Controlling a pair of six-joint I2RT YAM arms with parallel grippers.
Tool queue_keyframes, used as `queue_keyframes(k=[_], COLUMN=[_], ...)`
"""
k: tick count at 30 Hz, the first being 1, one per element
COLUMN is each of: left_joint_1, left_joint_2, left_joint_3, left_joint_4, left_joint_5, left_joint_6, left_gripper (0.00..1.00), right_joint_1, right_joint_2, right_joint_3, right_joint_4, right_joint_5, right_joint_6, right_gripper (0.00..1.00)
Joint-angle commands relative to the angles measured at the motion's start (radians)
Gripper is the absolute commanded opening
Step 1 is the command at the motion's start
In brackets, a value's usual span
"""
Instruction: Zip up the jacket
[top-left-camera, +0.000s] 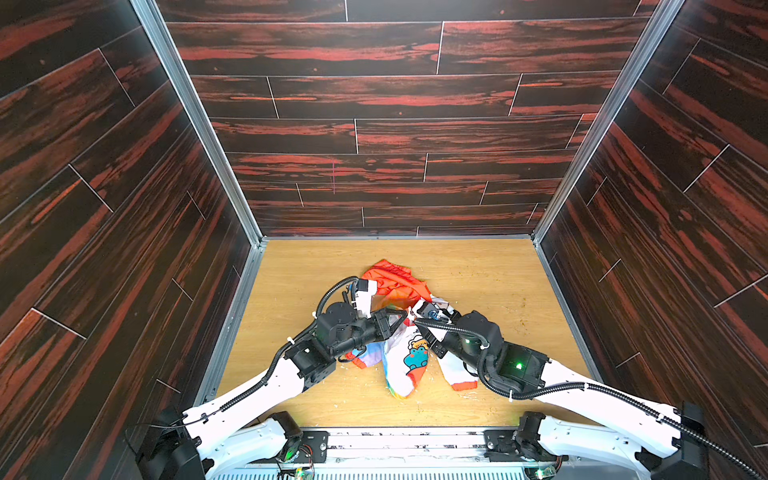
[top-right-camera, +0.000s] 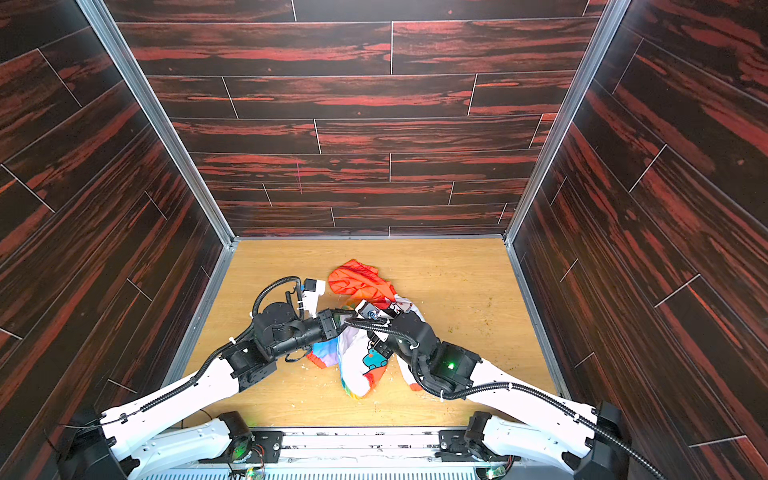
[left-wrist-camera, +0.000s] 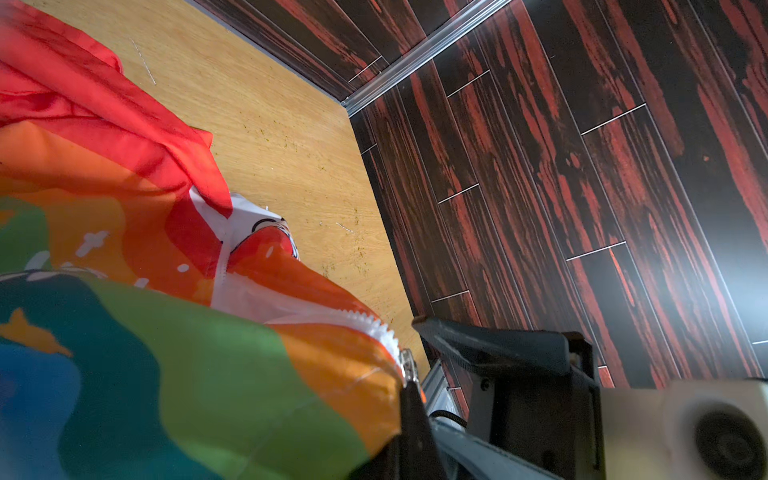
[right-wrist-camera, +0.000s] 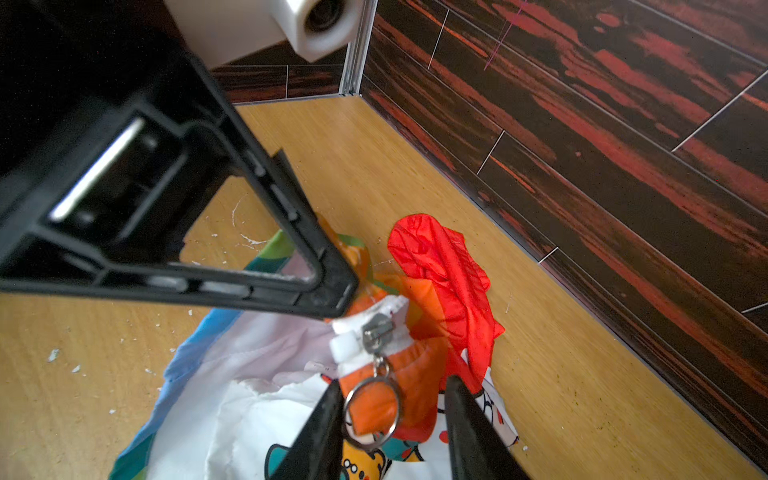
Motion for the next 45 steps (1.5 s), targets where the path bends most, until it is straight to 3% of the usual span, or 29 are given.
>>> queue_keyframes(k=[1,10,23,30,37,40,45], left_joint_1=[0.005,0.005,0.014,0.022,0.024,0.025,0.024], left_joint_2=[-0.002,0.012,0.008,0.024,0.028,0.025,0.023], left_joint_3=[0.044,0.049,0.028,-0.005,-0.034,-0.038,-0.054], left_joint_4=[0.01,0.01,0.03,0.085,0.131,0.135,0.157], left_joint_5=[0.013,0.015,0.01,0.012,0.021,0.025,0.022], left_joint_6=[-0.005,-0.003,0.003,0.029,0.062,0.071,0.071], left_gripper=[0.0,0.0,0.0,0.0,0.0,0.0,0.0], right_joint_1=[0.007,0.007,0.006,0.006,-0.008,-0.06,-0.238], right_joint_2=[0.016,0.002,-0.075,-0.092,-0.103,-0.096,-0.101], right_joint_3=[0.024,0.023,-0.01,0.042,0.114,0.144,0.108], right_joint_4=[0.005,0.005,-0.055,-0.128,-0.175,-0.209,-0.171], right_joint_5=[0.007,-0.017,-0.038,-0.187,-0.207,-0.262,-0.508], right_joint_6=[-0.028,-0.022,0.049,0.363,0.701,0.846,1.102], right_gripper=[0.42,0.36,0.38,0.39,0.38,0.38,0.38])
